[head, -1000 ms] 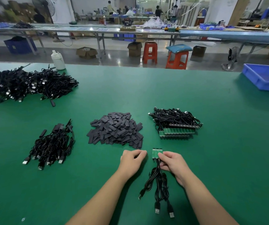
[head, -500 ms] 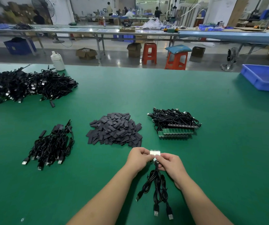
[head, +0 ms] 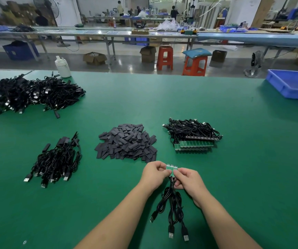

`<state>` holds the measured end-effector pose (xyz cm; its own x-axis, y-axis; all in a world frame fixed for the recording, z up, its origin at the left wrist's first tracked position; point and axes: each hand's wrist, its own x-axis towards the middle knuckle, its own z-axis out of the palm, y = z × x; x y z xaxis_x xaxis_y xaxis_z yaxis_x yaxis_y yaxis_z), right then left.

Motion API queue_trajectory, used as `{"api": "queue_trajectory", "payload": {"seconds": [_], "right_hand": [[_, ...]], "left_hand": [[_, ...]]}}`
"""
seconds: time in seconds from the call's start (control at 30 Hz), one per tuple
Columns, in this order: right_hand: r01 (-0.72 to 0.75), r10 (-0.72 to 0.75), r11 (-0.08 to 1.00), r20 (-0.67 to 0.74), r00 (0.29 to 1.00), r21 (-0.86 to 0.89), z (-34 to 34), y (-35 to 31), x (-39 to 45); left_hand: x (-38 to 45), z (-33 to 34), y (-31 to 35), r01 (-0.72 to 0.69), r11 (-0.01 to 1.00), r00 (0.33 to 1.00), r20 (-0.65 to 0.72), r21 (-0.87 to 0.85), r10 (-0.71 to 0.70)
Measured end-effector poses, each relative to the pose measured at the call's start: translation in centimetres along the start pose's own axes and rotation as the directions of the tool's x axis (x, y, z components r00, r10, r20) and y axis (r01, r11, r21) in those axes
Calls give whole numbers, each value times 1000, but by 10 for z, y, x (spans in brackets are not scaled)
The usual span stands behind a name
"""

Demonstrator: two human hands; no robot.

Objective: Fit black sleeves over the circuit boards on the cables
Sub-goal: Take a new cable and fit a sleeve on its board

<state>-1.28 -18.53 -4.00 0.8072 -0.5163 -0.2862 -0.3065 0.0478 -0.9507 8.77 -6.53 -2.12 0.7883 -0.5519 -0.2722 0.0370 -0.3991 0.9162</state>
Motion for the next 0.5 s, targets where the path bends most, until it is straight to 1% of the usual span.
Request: {"api": "queue_trajectory", "payload": {"seconds": [0.1,0.23,0.5], "right_hand": [[-4,4,1000,8,1000,-8,-1,0,-1],[-12,11,998,-21,1000,-62,1,-1,0],[14,-20,992,-46,999,-129,3,0,-2]], "left_hand": [[0,1,2,7,1000,1000,28,14,-7],[1,3,2,8,998,999,51,55,-11],[0,6,-4,7,996,1000,4,86,-8]]}}
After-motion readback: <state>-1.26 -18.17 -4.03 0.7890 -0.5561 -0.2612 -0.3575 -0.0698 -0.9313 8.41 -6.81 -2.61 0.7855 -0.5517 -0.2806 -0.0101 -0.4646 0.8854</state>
